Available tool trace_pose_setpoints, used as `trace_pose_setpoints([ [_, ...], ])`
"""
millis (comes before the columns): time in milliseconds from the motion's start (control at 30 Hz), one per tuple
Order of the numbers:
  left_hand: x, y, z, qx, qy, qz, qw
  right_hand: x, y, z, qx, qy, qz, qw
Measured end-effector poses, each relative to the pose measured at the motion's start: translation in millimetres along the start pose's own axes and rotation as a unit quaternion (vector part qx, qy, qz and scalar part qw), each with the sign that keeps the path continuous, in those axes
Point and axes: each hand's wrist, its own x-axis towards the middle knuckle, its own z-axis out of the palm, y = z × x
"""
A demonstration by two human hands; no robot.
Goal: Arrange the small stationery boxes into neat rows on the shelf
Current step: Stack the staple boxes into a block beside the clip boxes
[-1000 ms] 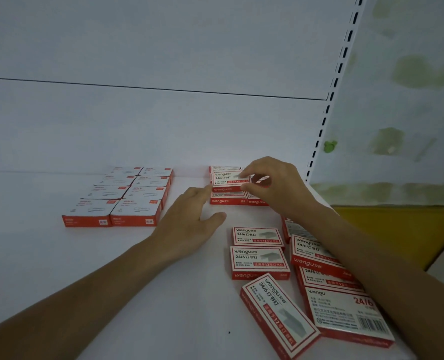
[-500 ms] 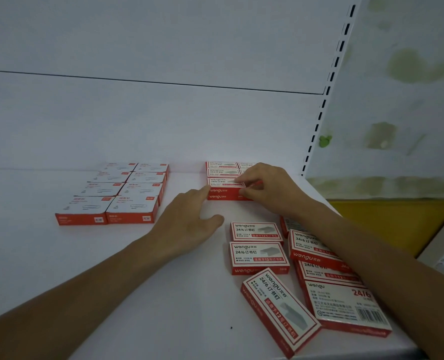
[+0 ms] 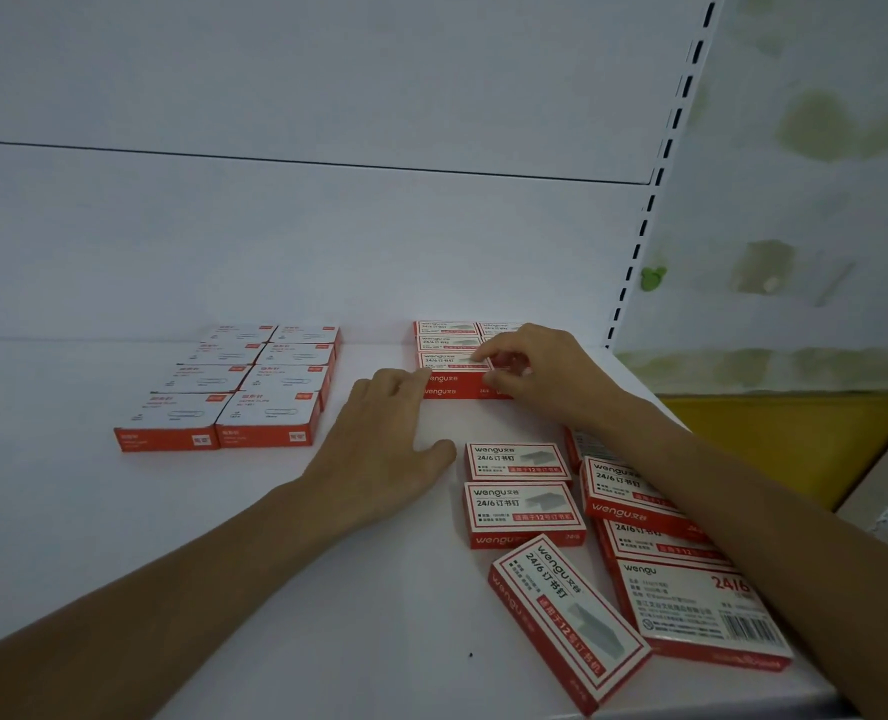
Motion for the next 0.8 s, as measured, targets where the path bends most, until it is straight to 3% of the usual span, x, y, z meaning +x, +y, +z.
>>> trace_pose_setpoints([
  [100,-4.2,5.2,-4.6,-0.05,0.031,0.054,0.997,-0.5,0.4,-0.4,0.003,0.006,0.0,1.0],
  [200,-9.4,15.0,-10.9,-0.101,-0.021,0.113,0.988,-2.3,-0.6,-3.6,0.005,0.029,-0.004,1.0],
  [333,-12.5,16.9,-9.4,-0.097,-0.109,0.112,0.983,-6.2,-7.6,-10.2,-0.004,0.086,-0.035,0.996],
  [433,-12.0,13.9,-9.8,-0.126,-0.119,0.098,0.98,-10.3,-13.0,-12.5,-0.041,0.121,-0.064,0.99],
  [667,-9.7,17.5,-9.5,-0.239,-0.071,0.068,0.966,-21.4,-24.4,-18.6,-0.075,0.168,-0.129,0.974],
  [800,-4.2,14.1,-15.1,-0.301,0.02,0.016,0.953,-26.4,-29.0,-20.1,-0.019,0.168,-0.157,0.973],
])
